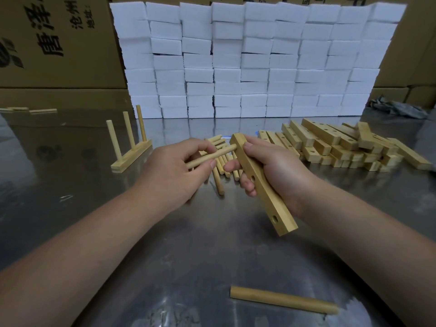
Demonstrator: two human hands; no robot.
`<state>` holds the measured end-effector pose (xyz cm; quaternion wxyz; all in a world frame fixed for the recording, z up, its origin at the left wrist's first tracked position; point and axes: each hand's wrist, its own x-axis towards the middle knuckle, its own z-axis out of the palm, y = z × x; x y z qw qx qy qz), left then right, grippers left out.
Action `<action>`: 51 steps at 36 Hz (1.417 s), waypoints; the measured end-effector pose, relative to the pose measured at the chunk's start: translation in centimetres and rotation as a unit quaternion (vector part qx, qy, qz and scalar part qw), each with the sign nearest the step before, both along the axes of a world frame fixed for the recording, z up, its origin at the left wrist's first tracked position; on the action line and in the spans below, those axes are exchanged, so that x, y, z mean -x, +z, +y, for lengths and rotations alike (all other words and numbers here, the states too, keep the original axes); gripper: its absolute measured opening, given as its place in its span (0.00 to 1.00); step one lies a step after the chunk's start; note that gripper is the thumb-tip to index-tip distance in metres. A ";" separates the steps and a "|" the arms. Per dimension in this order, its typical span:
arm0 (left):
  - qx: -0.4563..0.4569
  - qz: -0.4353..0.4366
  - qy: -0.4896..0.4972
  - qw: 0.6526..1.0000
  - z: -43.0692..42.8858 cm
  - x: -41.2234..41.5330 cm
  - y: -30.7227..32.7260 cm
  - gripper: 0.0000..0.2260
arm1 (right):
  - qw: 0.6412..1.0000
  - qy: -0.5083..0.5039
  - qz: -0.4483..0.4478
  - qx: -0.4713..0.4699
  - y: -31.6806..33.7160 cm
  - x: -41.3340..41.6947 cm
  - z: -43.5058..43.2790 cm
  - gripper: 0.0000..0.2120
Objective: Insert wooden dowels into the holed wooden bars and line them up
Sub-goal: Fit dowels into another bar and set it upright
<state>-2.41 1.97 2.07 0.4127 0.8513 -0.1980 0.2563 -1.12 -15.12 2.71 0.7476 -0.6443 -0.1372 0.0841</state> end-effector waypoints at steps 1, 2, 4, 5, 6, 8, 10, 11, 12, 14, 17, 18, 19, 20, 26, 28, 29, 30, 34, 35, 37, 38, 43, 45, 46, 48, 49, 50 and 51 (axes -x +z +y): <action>0.000 -0.002 0.000 1.000 0.0 0.0 0.0 0.14 | 1.000 0.002 -0.001 0.000 0.0 0.0 0.0 0.16; 0.001 -0.003 0.001 1.000 0.0 -0.1 -0.1 0.14 | 1.000 0.003 -0.001 0.000 0.0 0.1 0.0 0.15; 0.005 -0.005 0.001 1.000 0.0 -0.1 -0.1 0.14 | 1.000 0.004 -0.002 0.003 0.0 0.1 0.0 0.16; 0.007 -0.005 0.000 1.000 0.0 -0.1 -0.1 0.14 | 1.000 0.004 -0.004 0.008 0.0 0.1 -0.1 0.16; 0.010 -0.004 -0.002 1.000 0.1 -0.1 -0.1 0.14 | 1.000 0.004 -0.007 0.015 -0.1 0.1 -0.1 0.16; 0.019 -0.001 -0.005 1.000 0.1 -0.1 -0.1 0.14 | 0.999 0.006 -0.016 0.029 -0.1 0.1 -0.1 0.16; 0.020 -0.003 -0.005 1.000 0.1 -0.2 -0.2 0.13 | 0.999 0.007 -0.021 0.035 -0.1 0.1 -0.1 0.16; 0.019 -0.006 -0.002 1.000 0.1 -0.3 -0.2 0.13 | 0.999 0.008 -0.022 0.036 -0.1 0.1 -0.1 0.15; 0.018 -0.007 0.001 1.000 0.2 -0.4 -0.2 0.13 | 0.999 0.008 -0.022 0.038 -0.1 0.1 -0.1 0.15; 0.010 -0.010 0.005 1.000 0.3 -0.6 -0.3 0.10 | 0.999 0.006 -0.024 0.041 -0.1 0.2 -0.1 0.15; -0.019 -0.023 0.018 0.999 0.4 -0.8 -0.4 0.10 | 0.999 0.000 -0.025 0.037 0.0 0.3 -0.2 0.15; -0.027 -0.028 0.024 0.999 0.4 -0.8 -0.5 0.10 | 0.999 0.001 -0.026 0.036 0.0 0.3 -0.2 0.15; -0.036 -0.034 0.028 0.998 0.4 -0.9 -0.5 0.10 | 0.999 0.001 -0.028 0.036 0.1 0.3 -0.2 0.14; -0.045 -0.040 0.030 0.998 0.4 -0.9 -0.5 0.10 | 0.999 0.001 -0.029 0.037 0.1 0.4 -0.2 0.14; -0.071 -0.075 0.033 0.994 0.1 -0.8 -0.3 0.09 | 0.999 0.000 -0.029 0.042 0.0 0.7 -0.1 0.13; -0.072 -0.075 0.033 0.994 0.1 -0.8 -0.4 0.08 | 0.998 -0.003 -0.031 0.050 -0.1 0.8 -0.1 0.13; -0.070 -0.072 0.034 0.994 0.1 -0.8 -0.4 0.08 | 0.998 -0.004 -0.033 0.054 -0.1 0.9 0.0 0.13; -0.069 -0.065 0.034 0.995 0.1 -0.7 -0.5 0.08 | 0.998 -0.004 -0.036 0.058 -0.2 0.9 0.0 0.13; -0.050 -0.033 0.023 0.998 0.2 -0.5 -0.5 0.08 | 0.997 -0.003 -0.042 0.061 -0.3 1.0 0.2 0.13; -0.045 -0.025 0.022 0.998 0.2 -0.4 -0.4 0.07 | 0.997 0.000 -0.043 0.062 -0.4 1.0 0.2 0.13; -0.025 0.001 0.018 1.000 0.2 -0.4 -0.3 0.07 | 0.997 0.005 -0.050 0.062 -0.6 1.0 0.3 0.13; -0.009 0.011 0.014 1.000 0.1 -0.4 -0.3 0.08 | 0.997 0.007 -0.055 0.061 -0.7 1.0 0.3 0.13; 0.041 0.069 0.013 0.997 0.1 -0.4 -0.1 0.18 | 0.996 0.006 -0.065 0.055 -1.0 1.0 0.6 0.12; 0.044 0.096 0.013 0.994 0.4 -0.5 -0.1 0.17 | 0.996 0.007 -0.057 0.061 -1.2 1.1 0.6 0.12; 0.040 0.108 0.013 0.993 0.5 -0.6 -0.1 0.16 | 0.996 0.008 -0.054 0.067 -1.3 1.1 0.6 0.12; 0.030 0.133 0.010 0.991 0.5 -0.6 0.1 0.12 | 0.996 0.006 -0.052 0.079 -1.3 1.2 0.6 0.12; 0.031 0.145 0.007 0.989 0.5 -0.6 0.1 0.11 | 0.995 0.004 -0.052 0.083 -1.3 1.2 0.5 0.12; 0.036 0.154 0.003 0.987 0.4 -0.6 0.2 0.10 | 0.995 0.002 -0.052 0.086 -1.3 1.2 0.5 0.12; 0.043 0.162 0.000 0.986 0.4 -0.7 0.2 0.09 | 0.995 -0.001 -0.052 0.088 -1.3 1.2 0.5 0.12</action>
